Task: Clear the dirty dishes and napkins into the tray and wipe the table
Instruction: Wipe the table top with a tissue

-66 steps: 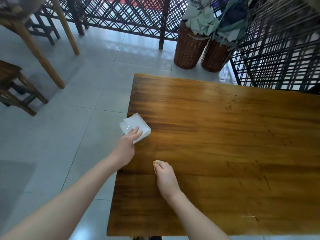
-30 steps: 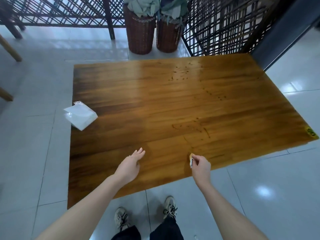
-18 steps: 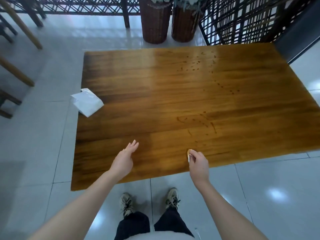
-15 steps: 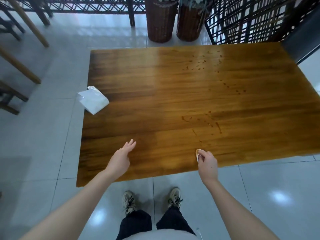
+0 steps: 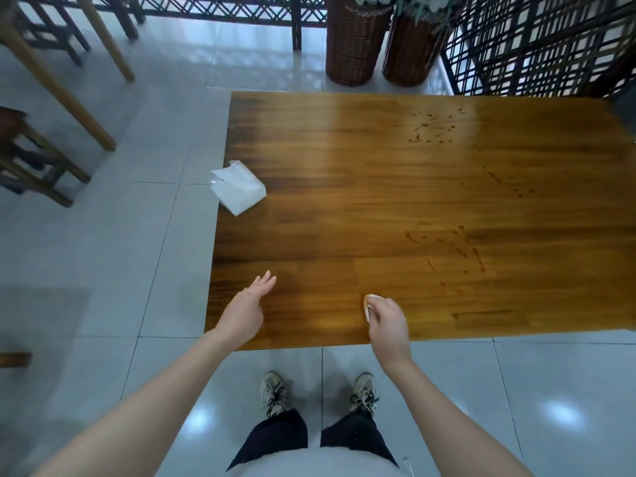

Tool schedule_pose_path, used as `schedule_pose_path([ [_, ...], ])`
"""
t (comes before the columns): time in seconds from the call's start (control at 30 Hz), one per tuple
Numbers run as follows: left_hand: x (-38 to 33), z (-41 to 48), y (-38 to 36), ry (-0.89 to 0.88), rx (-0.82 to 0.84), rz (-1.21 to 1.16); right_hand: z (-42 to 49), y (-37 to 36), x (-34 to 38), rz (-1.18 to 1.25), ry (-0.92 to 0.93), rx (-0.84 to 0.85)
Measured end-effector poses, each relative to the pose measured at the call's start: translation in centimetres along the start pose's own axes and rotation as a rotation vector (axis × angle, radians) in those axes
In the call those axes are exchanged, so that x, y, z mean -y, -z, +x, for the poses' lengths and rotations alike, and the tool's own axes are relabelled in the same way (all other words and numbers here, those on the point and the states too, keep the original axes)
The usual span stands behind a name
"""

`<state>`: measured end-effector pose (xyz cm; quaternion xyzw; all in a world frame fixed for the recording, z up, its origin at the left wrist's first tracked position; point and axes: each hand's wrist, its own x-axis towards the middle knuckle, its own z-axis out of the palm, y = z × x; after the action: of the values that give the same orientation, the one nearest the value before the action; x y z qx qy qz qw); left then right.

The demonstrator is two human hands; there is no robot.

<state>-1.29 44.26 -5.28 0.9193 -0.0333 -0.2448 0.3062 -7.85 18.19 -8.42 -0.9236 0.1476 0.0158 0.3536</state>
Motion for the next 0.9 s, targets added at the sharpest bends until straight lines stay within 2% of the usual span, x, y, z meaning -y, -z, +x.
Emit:
schedule_pose_path([
  [0.2, 2.7, -0.4, 1.0, -0.022, 0.001, 0.015, -2.7, -6.5, 5.2, -0.028, 0.187, 0.145],
  [0.4, 4.2, -0.7, 1.4, -0.05, -0.024, 0.027, -3.4, -8.4, 7.3, -0.09, 0.288, 0.14],
  [0.5, 4.6, -0.8, 1.4, -0.054, -0.017, 0.019, -2.7, -7.4, 6.6, -0.107, 0.254, 0.098],
  [0.7, 4.7, -0.6, 1.2, -0.056, -0.002, 0.015, -1.5, -6.3, 4.3, -0.072, 0.045, -0.003],
  [0.8, 4.4, -0.7, 1.0, -0.055, 0.011, 0.029, -2.1, -7.6, 5.5, -0.011, 0.046, 0.013],
  [0.9, 4.1, -0.7, 0.9, -0.051, 0.01, 0.044, -3.0, -9.1, 7.3, 0.021, 0.127, 0.074],
])
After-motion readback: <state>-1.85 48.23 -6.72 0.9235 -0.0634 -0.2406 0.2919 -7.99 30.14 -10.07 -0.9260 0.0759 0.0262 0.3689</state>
